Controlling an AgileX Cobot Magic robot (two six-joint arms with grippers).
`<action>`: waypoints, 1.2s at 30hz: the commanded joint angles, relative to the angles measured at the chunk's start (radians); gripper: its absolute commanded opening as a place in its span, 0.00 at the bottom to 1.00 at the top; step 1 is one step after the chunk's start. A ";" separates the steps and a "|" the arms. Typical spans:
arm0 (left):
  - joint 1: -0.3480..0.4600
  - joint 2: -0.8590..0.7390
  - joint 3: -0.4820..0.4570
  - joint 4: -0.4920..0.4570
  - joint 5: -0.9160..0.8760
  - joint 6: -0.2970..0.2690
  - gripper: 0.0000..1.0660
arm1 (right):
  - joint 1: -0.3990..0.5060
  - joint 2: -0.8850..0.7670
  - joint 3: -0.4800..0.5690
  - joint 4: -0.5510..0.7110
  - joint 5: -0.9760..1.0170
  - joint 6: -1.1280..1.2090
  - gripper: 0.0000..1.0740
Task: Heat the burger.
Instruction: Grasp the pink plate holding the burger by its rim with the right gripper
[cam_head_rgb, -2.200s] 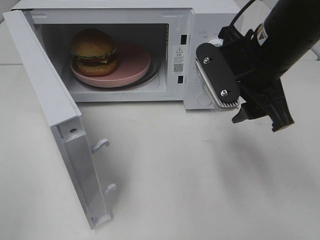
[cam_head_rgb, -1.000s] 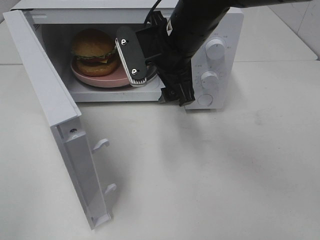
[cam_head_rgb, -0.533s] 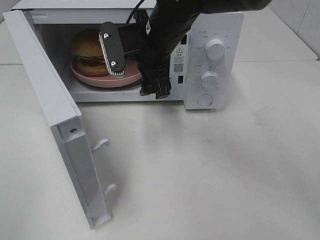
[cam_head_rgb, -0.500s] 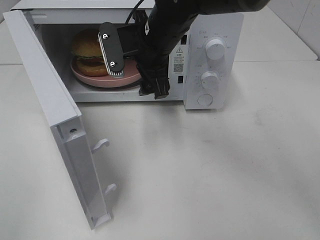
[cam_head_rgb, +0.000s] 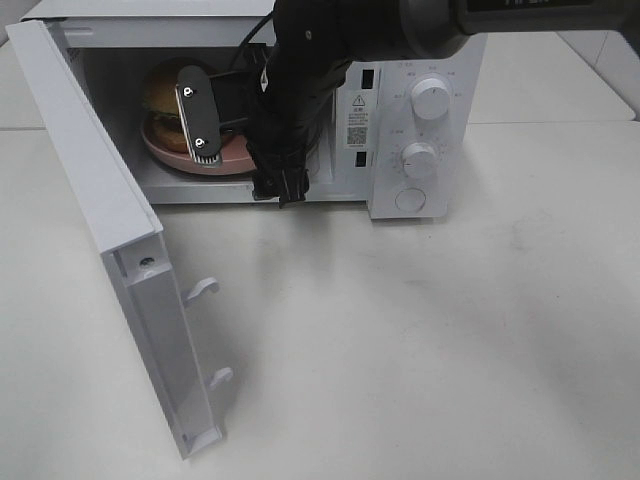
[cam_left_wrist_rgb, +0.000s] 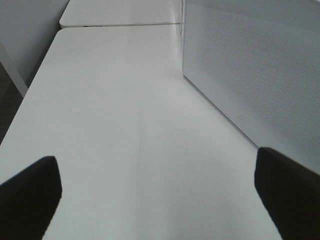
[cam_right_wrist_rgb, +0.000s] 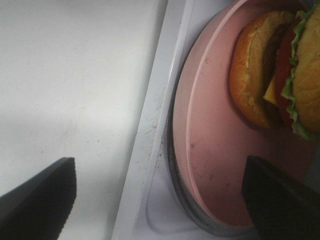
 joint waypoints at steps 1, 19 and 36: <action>0.004 -0.021 0.004 -0.004 -0.008 -0.003 0.95 | 0.003 0.030 -0.037 0.013 0.001 0.010 0.80; 0.004 -0.021 0.004 -0.004 -0.008 -0.003 0.95 | 0.001 0.222 -0.286 0.013 0.065 0.035 0.78; 0.004 -0.021 0.004 -0.001 -0.008 -0.003 0.95 | -0.029 0.284 -0.381 0.023 0.129 0.031 0.36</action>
